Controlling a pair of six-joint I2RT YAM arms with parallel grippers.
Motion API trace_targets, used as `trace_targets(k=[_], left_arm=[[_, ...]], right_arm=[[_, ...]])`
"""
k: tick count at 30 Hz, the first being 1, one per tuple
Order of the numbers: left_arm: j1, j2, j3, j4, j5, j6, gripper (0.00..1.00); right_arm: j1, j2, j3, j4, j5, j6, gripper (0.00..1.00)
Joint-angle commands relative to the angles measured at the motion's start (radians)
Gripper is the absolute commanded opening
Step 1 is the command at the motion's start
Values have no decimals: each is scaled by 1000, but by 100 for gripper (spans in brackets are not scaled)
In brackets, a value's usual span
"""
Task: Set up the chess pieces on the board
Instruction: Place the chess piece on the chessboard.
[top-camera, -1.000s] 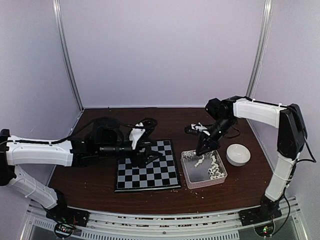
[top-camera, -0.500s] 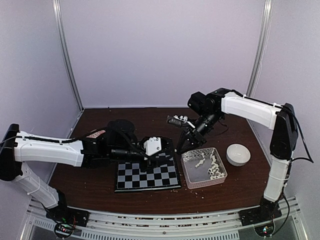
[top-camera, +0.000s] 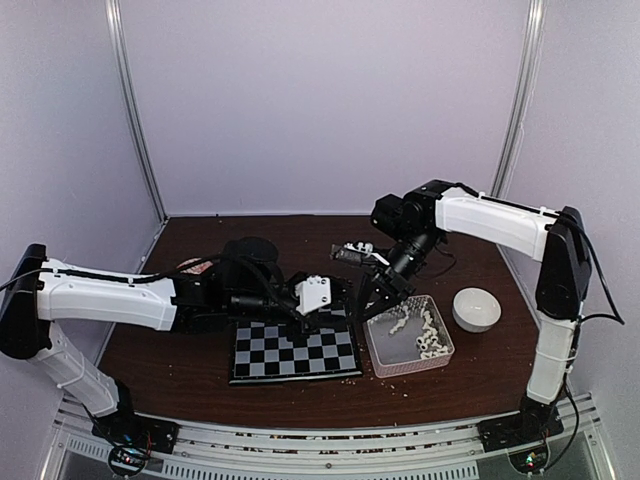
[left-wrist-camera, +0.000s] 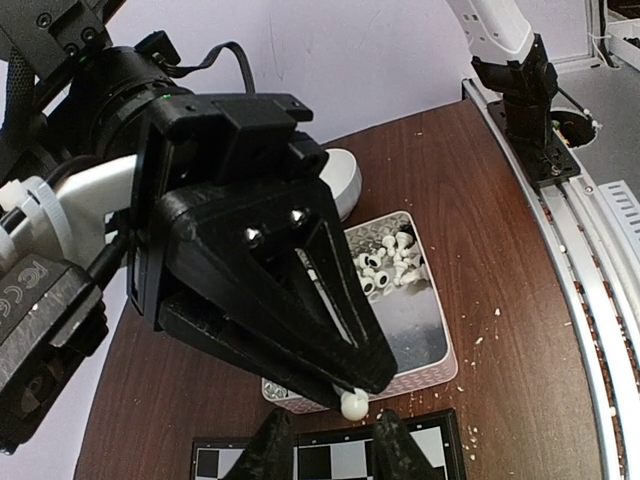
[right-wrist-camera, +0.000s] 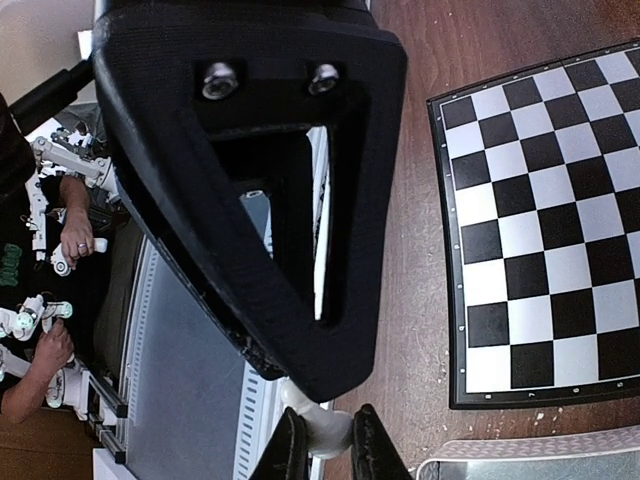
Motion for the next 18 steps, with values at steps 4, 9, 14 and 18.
trace_targets(k=[4,9,14,18], left_arm=[[2,13,39,8,31,33,23],[2,21,55,-6,59,37,22],[1,30,70,-23,68,34,16],[1,41,73,-33,66,31,8]], right_arm=[[7,33,37,-46,-47,-23,9],[7,52,67,-80,-68,-40,9],[8,58,81,-98,-81,-44,9],[7,64,88,-129,-94,-94,9]])
